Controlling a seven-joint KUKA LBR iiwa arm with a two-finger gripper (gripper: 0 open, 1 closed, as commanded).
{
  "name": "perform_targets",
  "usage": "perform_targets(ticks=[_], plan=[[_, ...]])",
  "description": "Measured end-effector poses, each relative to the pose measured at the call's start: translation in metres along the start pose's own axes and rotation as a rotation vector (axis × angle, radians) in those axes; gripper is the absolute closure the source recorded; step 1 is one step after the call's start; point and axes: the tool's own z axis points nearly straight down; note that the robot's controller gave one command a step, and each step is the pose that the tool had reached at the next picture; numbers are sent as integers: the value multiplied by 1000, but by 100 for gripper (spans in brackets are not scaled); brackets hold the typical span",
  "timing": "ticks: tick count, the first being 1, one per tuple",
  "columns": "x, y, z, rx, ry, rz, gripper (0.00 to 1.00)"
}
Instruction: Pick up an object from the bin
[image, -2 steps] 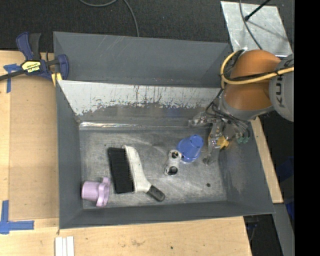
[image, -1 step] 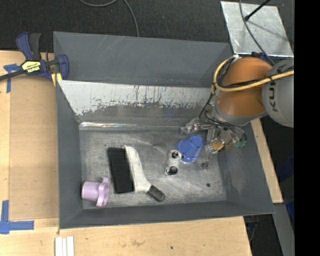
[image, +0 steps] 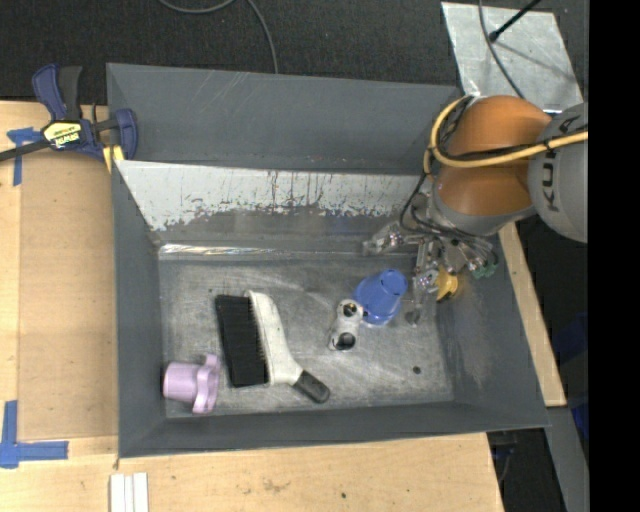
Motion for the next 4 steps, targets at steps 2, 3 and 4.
perform_targets(ticks=[2,3,4], plan=[[-10,-2,42,-1,-4,-150,100],[-10,-2,42,-1,-4,-150,100],[-9,-2,39,-2,-2,-150,100]])
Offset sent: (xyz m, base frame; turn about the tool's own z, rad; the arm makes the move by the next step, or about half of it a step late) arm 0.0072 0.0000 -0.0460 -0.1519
